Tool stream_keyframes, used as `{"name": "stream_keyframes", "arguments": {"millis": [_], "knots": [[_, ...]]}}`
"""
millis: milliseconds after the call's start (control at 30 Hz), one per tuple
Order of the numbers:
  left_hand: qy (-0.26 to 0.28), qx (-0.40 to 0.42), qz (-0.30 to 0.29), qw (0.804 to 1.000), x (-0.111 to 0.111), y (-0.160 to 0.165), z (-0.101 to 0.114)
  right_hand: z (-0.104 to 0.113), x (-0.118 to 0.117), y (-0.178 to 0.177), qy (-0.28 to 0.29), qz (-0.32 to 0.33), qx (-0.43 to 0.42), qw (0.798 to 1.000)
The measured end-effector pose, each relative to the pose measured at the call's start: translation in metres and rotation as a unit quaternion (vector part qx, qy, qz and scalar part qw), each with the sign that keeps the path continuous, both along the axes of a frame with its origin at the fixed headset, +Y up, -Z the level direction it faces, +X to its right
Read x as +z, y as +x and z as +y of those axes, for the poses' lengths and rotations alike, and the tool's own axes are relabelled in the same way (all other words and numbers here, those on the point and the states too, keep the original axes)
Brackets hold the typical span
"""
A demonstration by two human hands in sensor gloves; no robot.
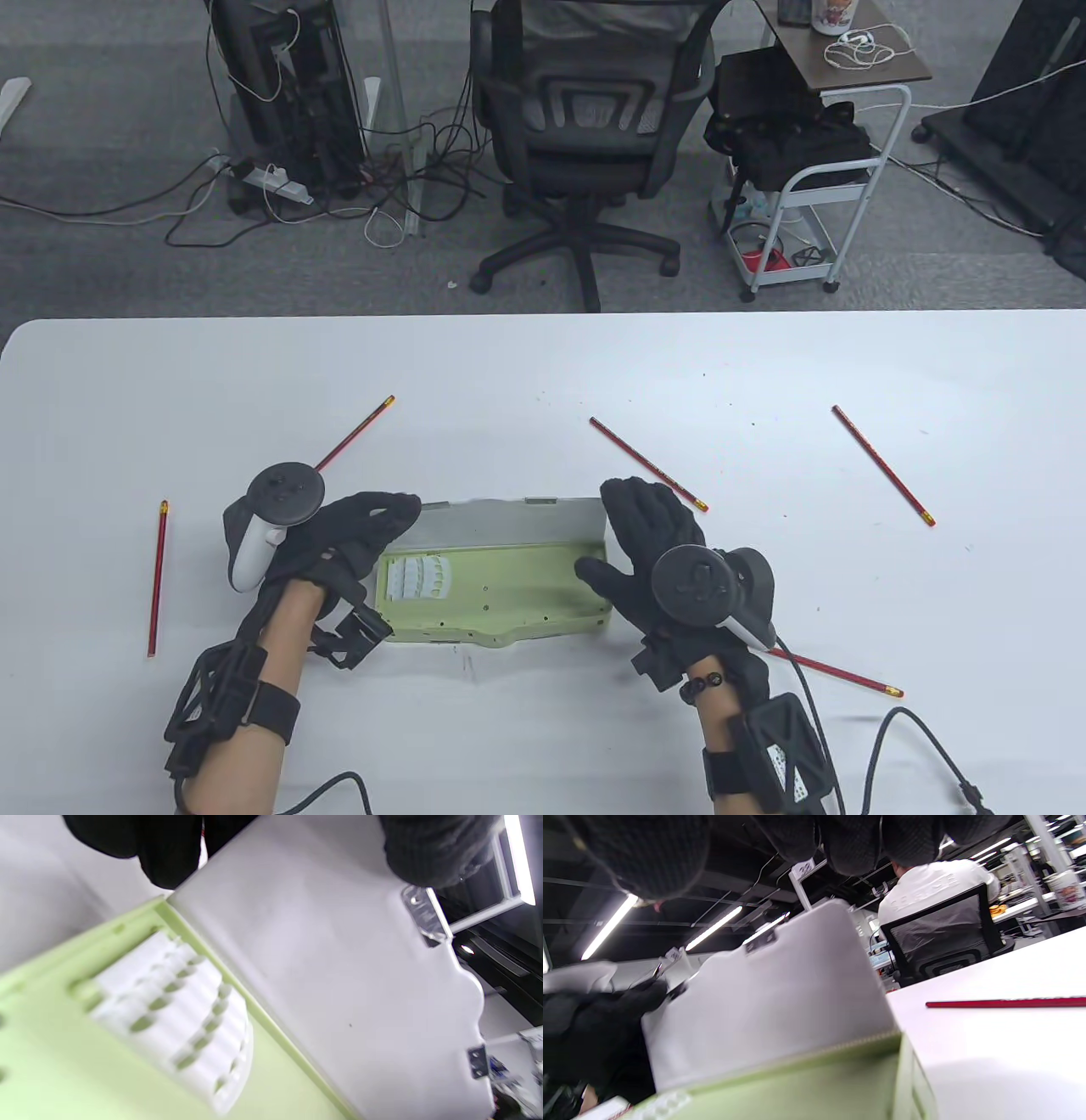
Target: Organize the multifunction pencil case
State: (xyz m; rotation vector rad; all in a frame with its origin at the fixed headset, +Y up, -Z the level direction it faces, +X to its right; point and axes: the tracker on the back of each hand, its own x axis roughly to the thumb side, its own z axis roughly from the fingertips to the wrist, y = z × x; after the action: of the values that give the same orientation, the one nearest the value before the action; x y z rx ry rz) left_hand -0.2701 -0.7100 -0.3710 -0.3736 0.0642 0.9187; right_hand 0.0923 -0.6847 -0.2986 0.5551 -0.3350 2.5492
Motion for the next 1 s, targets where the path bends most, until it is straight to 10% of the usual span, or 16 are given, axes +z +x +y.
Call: {"name": "stream_keyframes", "arguments": {"millis": [233,433,633,1000], "knots": [[0.043,-0.113,0.042,0.992,-0.004,0.003,0.005,-0.043,-0.012,-0.034,-0.139,0.071,0.148,0.977],[0.135,-0.160,-0.105,0.972,0.043,0.004,-0.003,-0.059,-0.022,-0.036,-0.181,0.069,0.167,0.967],[0.102,-0.181,-0.203,0.957,0.072,-0.004,-0.038,-0.064,-0.026,-0.035,-0.205,0.076,0.148,0.964],[0.062,-0.160,-0.231,0.958,0.059,-0.012,-0.051,-0.060,-0.026,-0.037,-0.215,0.072,0.164,0.960]]}}
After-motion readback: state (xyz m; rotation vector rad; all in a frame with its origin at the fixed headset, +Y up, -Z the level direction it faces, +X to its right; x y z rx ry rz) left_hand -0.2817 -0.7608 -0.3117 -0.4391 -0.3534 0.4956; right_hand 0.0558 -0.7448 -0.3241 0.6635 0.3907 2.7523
